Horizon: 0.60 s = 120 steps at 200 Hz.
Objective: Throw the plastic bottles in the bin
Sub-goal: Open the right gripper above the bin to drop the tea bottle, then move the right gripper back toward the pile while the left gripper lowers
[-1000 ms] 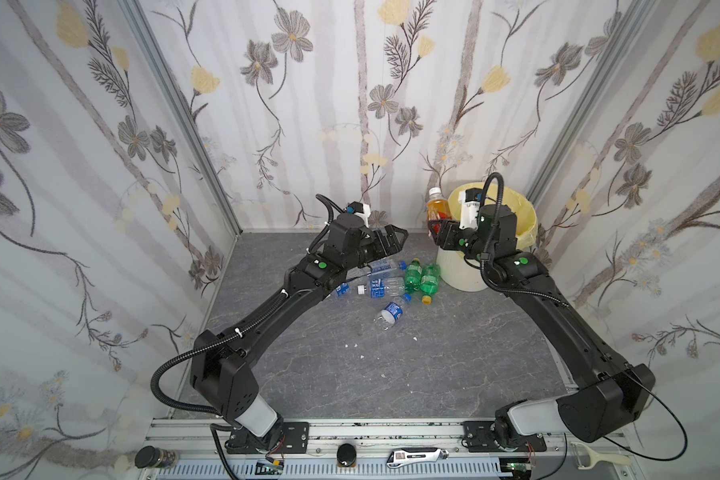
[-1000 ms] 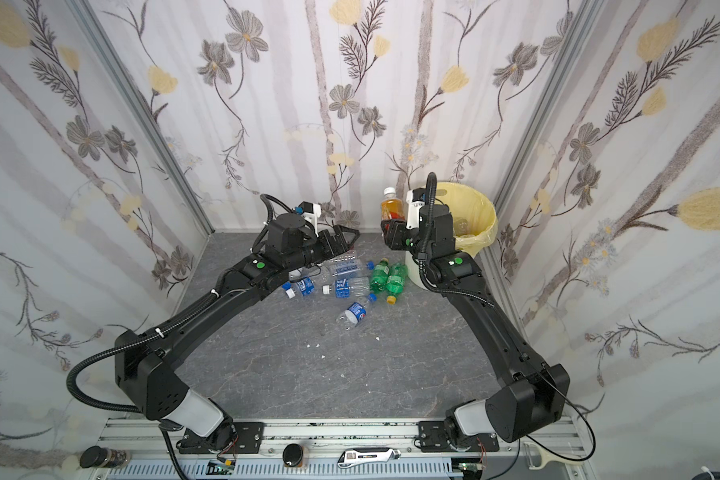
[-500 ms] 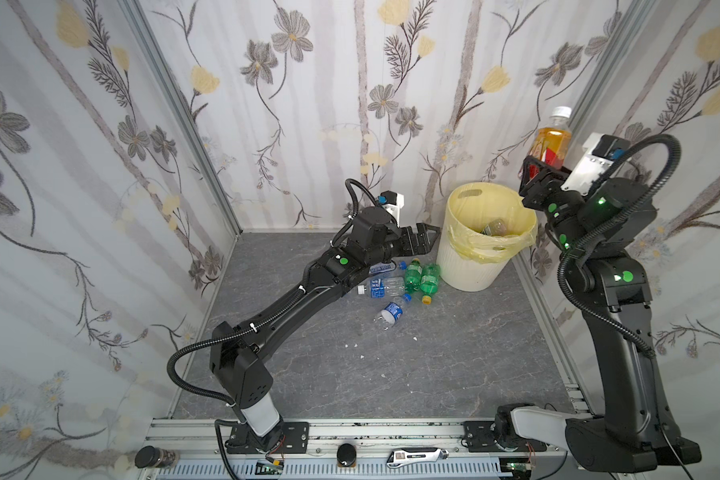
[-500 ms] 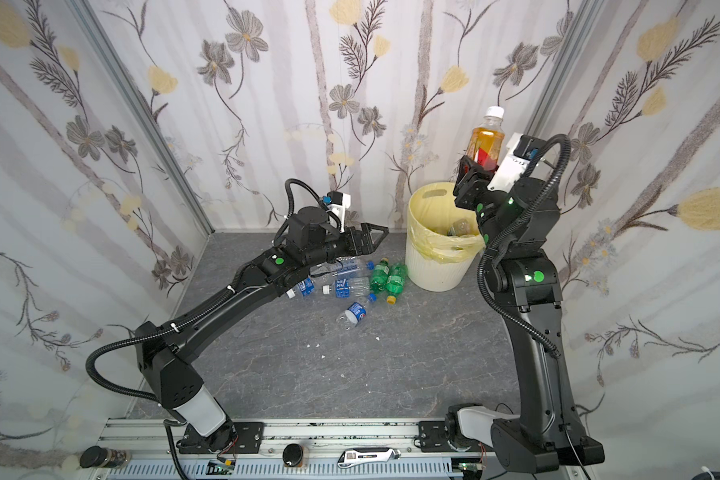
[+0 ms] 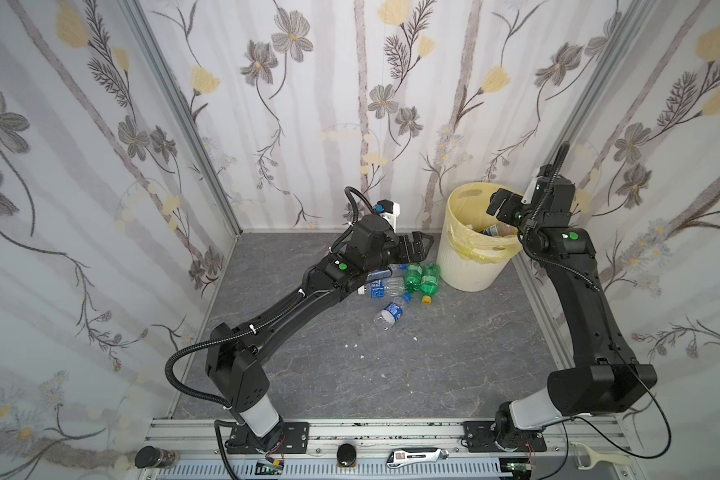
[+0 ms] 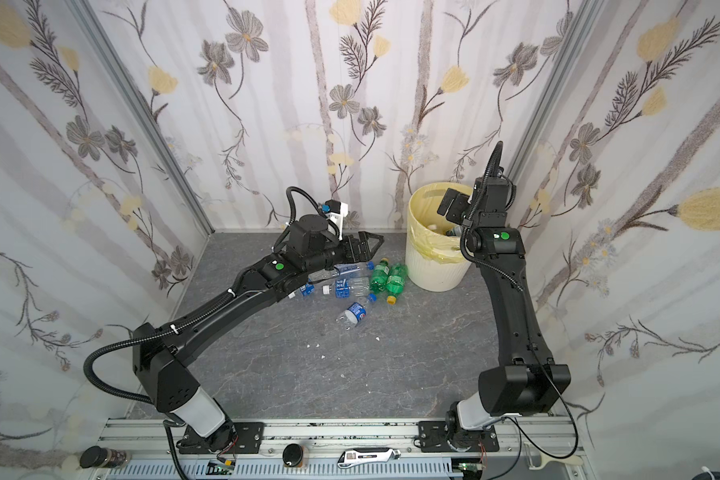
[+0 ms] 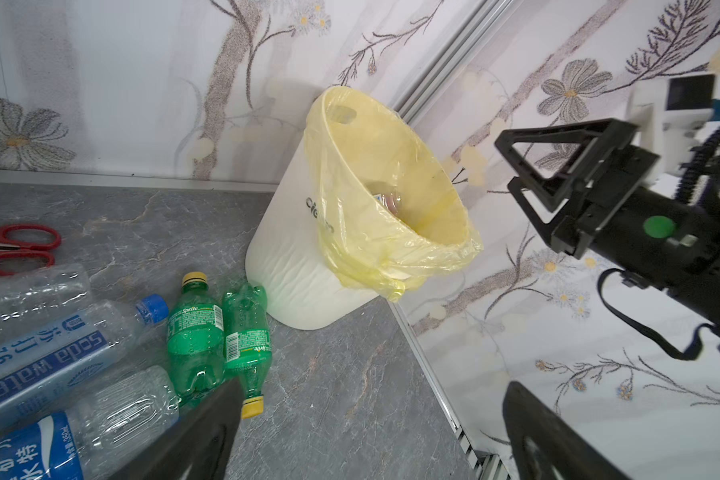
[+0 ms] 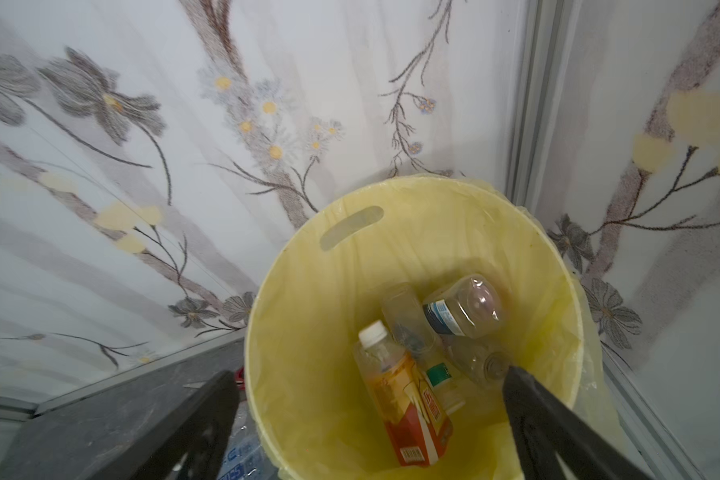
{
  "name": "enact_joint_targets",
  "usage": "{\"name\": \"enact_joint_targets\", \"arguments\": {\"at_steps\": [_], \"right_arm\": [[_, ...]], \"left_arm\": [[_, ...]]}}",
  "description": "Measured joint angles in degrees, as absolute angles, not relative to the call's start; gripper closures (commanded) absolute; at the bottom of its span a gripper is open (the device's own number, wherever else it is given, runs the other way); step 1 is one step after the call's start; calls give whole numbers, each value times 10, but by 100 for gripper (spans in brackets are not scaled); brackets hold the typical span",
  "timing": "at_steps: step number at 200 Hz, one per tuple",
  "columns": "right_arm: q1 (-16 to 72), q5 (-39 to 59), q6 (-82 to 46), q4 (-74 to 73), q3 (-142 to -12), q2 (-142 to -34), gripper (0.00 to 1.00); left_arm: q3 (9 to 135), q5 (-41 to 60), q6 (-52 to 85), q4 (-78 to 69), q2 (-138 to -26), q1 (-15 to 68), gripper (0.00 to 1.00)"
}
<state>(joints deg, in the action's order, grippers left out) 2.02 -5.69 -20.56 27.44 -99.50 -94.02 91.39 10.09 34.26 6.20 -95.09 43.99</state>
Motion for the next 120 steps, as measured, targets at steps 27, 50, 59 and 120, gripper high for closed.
{"name": "enact_joint_targets", "arguments": {"at_steps": [27,50,59,120], "right_arm": [[19,-50,-210,255,-987,-927,0],[19,-48,-209,255,-979,-925,0],[19,-48,-209,255,-975,-923,0],[20,-31,-210,251,-956,-912,0]], "left_arm": [[911,101,343,62,-954,439,0],[911,101,345,62,-963,439,0],[911,102,345,62,-965,439,0],[910,103,354,62,-971,439,0]]}}
